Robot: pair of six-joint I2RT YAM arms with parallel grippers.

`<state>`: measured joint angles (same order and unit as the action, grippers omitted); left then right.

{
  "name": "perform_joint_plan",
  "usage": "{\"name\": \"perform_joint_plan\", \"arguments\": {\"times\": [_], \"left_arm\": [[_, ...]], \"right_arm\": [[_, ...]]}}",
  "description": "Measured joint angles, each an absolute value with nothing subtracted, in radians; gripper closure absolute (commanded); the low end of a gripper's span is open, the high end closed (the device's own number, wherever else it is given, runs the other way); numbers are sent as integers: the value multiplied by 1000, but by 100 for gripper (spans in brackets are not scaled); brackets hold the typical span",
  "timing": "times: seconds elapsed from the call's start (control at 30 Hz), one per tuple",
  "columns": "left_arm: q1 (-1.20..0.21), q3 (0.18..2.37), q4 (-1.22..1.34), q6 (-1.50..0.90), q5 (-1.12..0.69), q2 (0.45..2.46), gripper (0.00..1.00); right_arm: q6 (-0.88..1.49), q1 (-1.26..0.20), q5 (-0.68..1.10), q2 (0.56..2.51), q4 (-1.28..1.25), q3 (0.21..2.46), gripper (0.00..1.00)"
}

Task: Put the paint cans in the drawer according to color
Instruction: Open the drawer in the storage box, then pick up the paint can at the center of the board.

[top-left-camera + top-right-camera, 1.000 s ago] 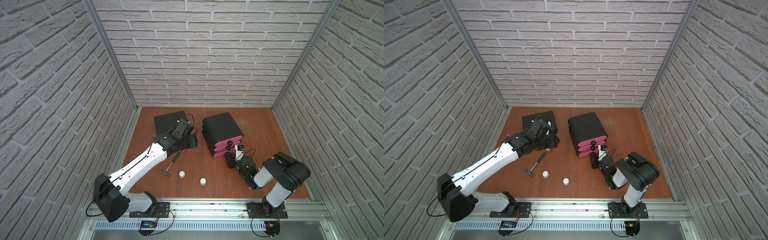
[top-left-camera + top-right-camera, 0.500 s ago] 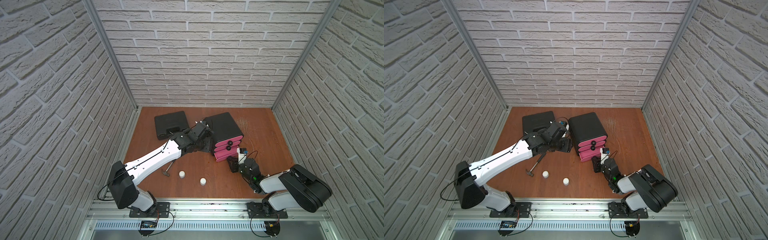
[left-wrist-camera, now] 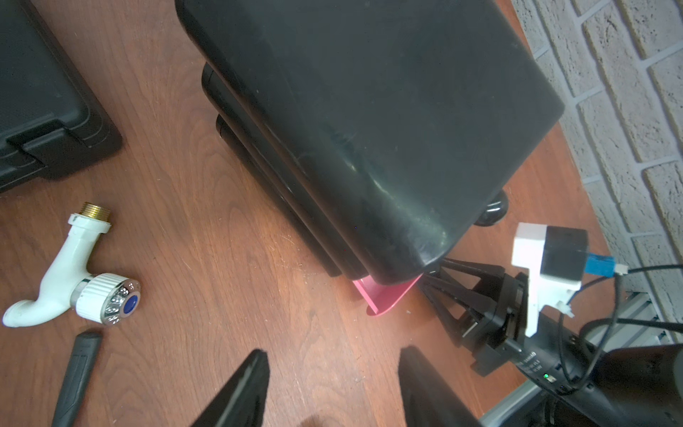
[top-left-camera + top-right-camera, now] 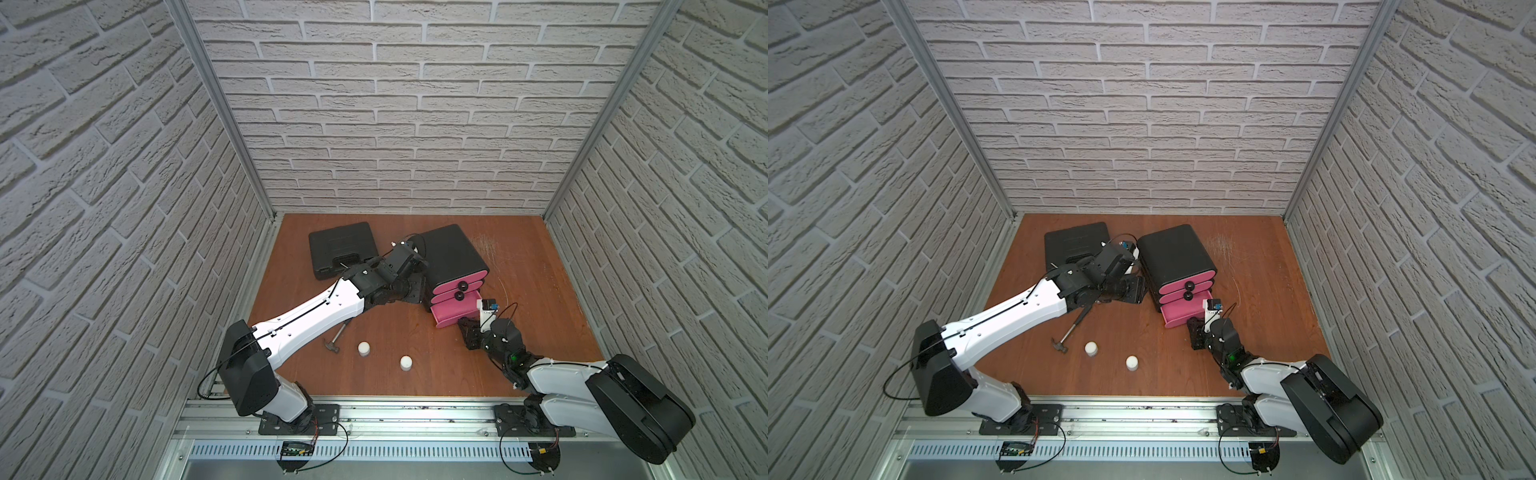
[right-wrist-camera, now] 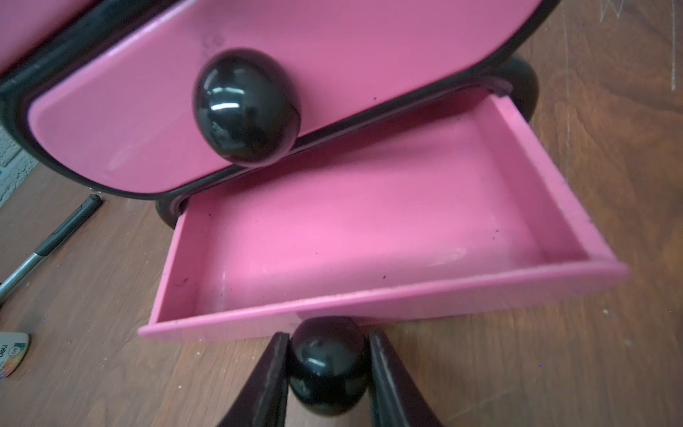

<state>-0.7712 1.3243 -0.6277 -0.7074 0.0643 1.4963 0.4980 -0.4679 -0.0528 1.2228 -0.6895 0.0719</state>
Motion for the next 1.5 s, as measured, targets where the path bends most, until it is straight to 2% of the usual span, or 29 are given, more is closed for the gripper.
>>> {"name": "perform_joint_plan", "arguments": {"times": [0.03, 0.1, 0.3, 0.4, 0.53, 0.67, 0.87, 1.03, 1.23, 1.5], "left_arm": [[-771, 1324, -628, -707, 65, 1495, 39], [-771, 1324, -628, -707, 68, 1493, 38], [-771, 1324, -628, -707, 72, 1477, 38], [-769, 1319, -628, -709, 81, 1462, 37], [-761, 1296, -632, -722, 102, 1427, 37], [-723, 1250, -639, -763, 122, 1380, 37], [-631, 1127, -634, -848, 125, 1299, 37], [-587, 1069, -631, -899, 123, 1258, 37], [-569, 1024, -618, -938, 121, 1218, 37], [-526, 918, -598, -1006, 117, 1155, 38]], "right_arm": [[501, -469, -56, 1215, -679, 72, 58], [512, -469, -70, 1196, -650, 72, 50], [524, -469, -111, 1097, -516, 81, 36], [538, -469, -136, 986, -427, 93, 30], [569, -469, -152, 822, -284, 122, 30], [600, -478, -123, 699, -88, 191, 37], [568, -602, -57, 684, 189, 411, 38], [498, -768, -31, 778, 304, 558, 38], [375, -965, -20, 1006, 410, 725, 38], [268, -1124, -25, 1257, 525, 878, 37]]}}
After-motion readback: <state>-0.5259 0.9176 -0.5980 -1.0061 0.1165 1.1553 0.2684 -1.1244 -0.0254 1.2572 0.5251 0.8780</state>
